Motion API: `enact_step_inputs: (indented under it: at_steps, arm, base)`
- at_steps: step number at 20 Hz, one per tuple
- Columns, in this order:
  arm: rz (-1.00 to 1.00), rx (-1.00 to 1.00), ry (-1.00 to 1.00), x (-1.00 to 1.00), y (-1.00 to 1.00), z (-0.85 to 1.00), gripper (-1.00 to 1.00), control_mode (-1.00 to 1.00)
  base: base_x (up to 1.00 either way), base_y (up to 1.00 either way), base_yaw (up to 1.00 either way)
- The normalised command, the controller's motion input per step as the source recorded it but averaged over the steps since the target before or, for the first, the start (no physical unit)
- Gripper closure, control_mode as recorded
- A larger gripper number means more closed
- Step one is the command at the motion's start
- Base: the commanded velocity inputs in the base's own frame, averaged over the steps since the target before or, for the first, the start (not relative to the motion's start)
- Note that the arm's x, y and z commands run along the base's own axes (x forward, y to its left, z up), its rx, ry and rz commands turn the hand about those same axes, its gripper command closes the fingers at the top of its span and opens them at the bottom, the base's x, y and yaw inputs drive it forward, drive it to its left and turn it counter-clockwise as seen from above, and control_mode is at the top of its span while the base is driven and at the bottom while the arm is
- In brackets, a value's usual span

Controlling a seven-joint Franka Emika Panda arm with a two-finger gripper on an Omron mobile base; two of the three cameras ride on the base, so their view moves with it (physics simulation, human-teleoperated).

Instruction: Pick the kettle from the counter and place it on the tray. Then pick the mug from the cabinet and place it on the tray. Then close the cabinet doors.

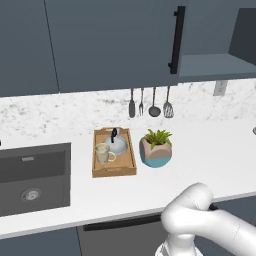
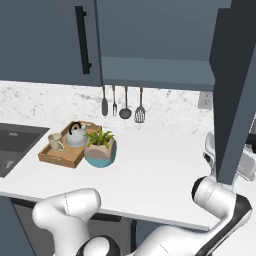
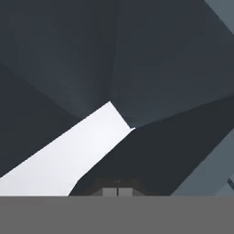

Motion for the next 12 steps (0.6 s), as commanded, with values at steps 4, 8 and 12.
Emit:
enact_step_inputs:
  at_steps: [4,8,12]
  arm:
    - [0.0,0.0,-0.31,0.01,0.0,0.16,1.0,-1.0]
    - [0.0,0.0,-0.29,-0.01,0.0,0.2,1.0,-1.0]
    - [-0.03,-0.05,-0.09,-0.19,0.0,0.29,1.0,-1.0]
  base:
    - [0.0,0.0,0.0]
    - [0.0,0.0,0.0]
    - [0.0,0.0,0.0]
